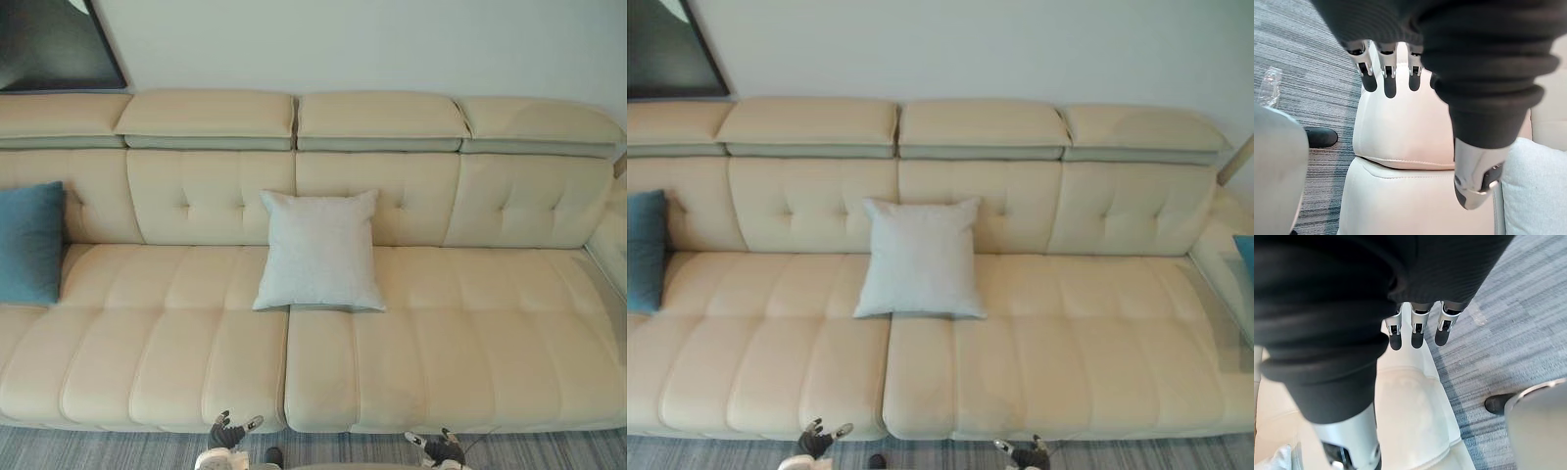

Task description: Pick up cushions and gather them together orderly.

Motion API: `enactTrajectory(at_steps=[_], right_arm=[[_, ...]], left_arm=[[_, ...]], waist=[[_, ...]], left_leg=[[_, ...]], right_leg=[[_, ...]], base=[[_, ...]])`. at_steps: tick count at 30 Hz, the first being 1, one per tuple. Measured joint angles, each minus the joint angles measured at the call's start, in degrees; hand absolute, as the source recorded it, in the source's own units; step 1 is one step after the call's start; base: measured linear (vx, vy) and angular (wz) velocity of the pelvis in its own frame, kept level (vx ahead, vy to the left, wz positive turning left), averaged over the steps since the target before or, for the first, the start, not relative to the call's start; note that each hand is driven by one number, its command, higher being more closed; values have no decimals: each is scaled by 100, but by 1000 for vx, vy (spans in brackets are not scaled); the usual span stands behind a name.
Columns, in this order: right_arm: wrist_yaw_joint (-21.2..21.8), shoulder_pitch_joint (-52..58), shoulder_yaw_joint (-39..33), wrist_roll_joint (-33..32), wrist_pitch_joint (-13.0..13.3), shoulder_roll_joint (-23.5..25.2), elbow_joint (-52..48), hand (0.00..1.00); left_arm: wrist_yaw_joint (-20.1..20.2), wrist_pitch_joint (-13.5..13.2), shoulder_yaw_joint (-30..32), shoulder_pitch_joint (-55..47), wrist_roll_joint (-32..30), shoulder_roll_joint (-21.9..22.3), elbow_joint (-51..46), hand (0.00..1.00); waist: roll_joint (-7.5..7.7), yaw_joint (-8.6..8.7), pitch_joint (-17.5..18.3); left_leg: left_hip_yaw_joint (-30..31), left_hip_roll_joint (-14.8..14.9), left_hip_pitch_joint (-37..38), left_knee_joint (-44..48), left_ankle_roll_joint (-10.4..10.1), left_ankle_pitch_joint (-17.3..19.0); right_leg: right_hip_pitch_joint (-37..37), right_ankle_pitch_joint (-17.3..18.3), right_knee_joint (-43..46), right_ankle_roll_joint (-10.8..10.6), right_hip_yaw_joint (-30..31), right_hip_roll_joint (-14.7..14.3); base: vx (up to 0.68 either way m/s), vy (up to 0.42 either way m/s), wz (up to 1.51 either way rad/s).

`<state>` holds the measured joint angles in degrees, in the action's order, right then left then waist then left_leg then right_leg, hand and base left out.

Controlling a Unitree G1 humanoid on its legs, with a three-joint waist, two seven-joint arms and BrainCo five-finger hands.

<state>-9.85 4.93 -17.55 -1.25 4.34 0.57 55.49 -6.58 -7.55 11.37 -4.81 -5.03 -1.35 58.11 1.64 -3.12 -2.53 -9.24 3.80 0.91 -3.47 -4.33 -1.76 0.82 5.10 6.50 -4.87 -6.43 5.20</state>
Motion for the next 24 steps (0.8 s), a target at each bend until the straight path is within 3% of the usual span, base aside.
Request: enactTrajectory(at_steps=[2,4,5,6,7,9,11,13,14,15,16,17,18,19,20,22,23,24], right_arm=[[-20,-173,88,0,-36,-1,0,0],[-28,-396,295,5,-45,-33,-8,0],[-27,-440,325,5,-52,-28,-23,0],[-27,-502,428,10,-60,-1,-58,0],[-22,-483,472,12,-73,16,-46,0],[-26,-482,473,17,-71,56,-49,0],[-36,-648,472,37,-35,55,-55,0],[-72,-733,470,106,-35,-68,-67,0],[-131,-703,475,120,-38,-119,-69,0],[-188,-681,508,118,-37,-125,-81,0],[-206,-657,545,118,-37,-169,-81,0],[-229,-676,641,118,-39,-181,-81,0],[-246,-617,658,117,-52,-157,-81,0],[-252,-528,653,120,-56,-86,-79,0],[-252,-512,656,119,-59,-68,-80,0],[-254,-493,649,119,-69,-61,-85,0],[-253,-489,649,118,-69,-62,-84,0],[-252,-480,640,118,-69,-62,-85,0]], left_arm=[[-49,40,-166,95,-8,-14,-1,0],[-88,64,-250,357,-29,32,-52,0],[-84,62,-247,414,-40,60,-97,0],[-90,70,-281,485,-38,70,-217,0],[-95,63,-345,490,-38,79,-334,0],[-97,60,-344,496,-22,24,-423,0],[-102,71,-339,611,86,-11,-464,0],[-101,73,-348,597,150,117,-464,0],[-101,72,-408,539,185,248,-463,0],[-94,69,-481,522,190,294,-457,0],[-96,71,-532,541,190,309,-456,0],[-93,71,-631,541,188,343,-454,0],[-94,71,-639,530,188,350,-455,0],[-93,61,-636,566,183,336,-500,0],[-96,62,-631,574,178,334,-508,0],[-96,67,-631,580,174,300,-535,0],[-95,69,-632,579,175,298,-534,0],[-94,69,-633,579,175,300,-536,0]], waist=[[-13,-22,-23],[-39,-45,-122],[-57,-47,-193],[-43,-17,-252],[31,-31,-218],[160,-59,-135],[276,-210,-161],[65,-344,-262],[-46,-390,-274],[-104,-389,-279],[-163,-384,-300],[-302,-348,-449],[-286,-315,-499],[-241,-295,-534],[-249,-301,-539],[-152,-303,-612],[-136,-297,-613],[-93,-275,-612]], left_leg=[[-159,64,-184,209,45,94],[-286,212,-625,731,221,257],[-294,256,-669,789,236,268],[-257,232,-745,905,247,273],[-197,237,-860,1110,269,288],[-110,224,-1162,1472,287,299],[-124,301,-1767,2089,286,294],[-118,433,-1856,2153,222,247],[-122,486,-1917,2080,105,123],[-105,496,-2045,1978,11,-77],[-80,535,-2104,1937,-9,-180],[-60,624,-2115,1711,-41,-544],[-103,639,-2085,1436,-82,-871],[-219,705,-2087,1425,-130,-892],[-265,718,-2087,1510,-114,-800],[-207,712,-2077,2583,136,84],[-184,715,-2073,2721,162,189],[-26,756,-2019,3292,185,613]], right_leg=[[262,-122,196,-62,94,-29],[530,-432,289,-122,45,-101],[594,-242,613,-30,-29,-64],[827,313,1977,46,-317,97],[774,656,2738,-112,-397,155],[594,844,3121,-291,-426,208],[305,1196,2640,-385,-383,121],[238,1279,2326,-236,-476,-44],[121,1442,1985,53,-581,-143],[116,1586,1768,280,-665,-225],[126,1595,1682,300,-747,-270],[134,1526,1636,413,-909,-397],[174,1466,1611,507,-1074,-412],[222,1406,1579,639,-1306,-391],[227,1387,1573,709,-1349,-384],[361,1245,1555,927,-1500,-226],[393,1220,1555,918,-1503,-202],[516,1114,1548,891,-1488,-124]], base=[[-84,50,-47],[-170,56,-32],[-168,26,2],[-130,-6,28],[-120,-29,34],[-83,-94,25],[-192,-191,-2],[-224,-108,-18],[-363,-191,7],[-303,-180,18],[-334,-186,33],[-287,-112,43],[-497,-145,57],[-354,-80,41],[-376,-52,33],[-263,1,19],[-234,80,14],[-212,121,8]])
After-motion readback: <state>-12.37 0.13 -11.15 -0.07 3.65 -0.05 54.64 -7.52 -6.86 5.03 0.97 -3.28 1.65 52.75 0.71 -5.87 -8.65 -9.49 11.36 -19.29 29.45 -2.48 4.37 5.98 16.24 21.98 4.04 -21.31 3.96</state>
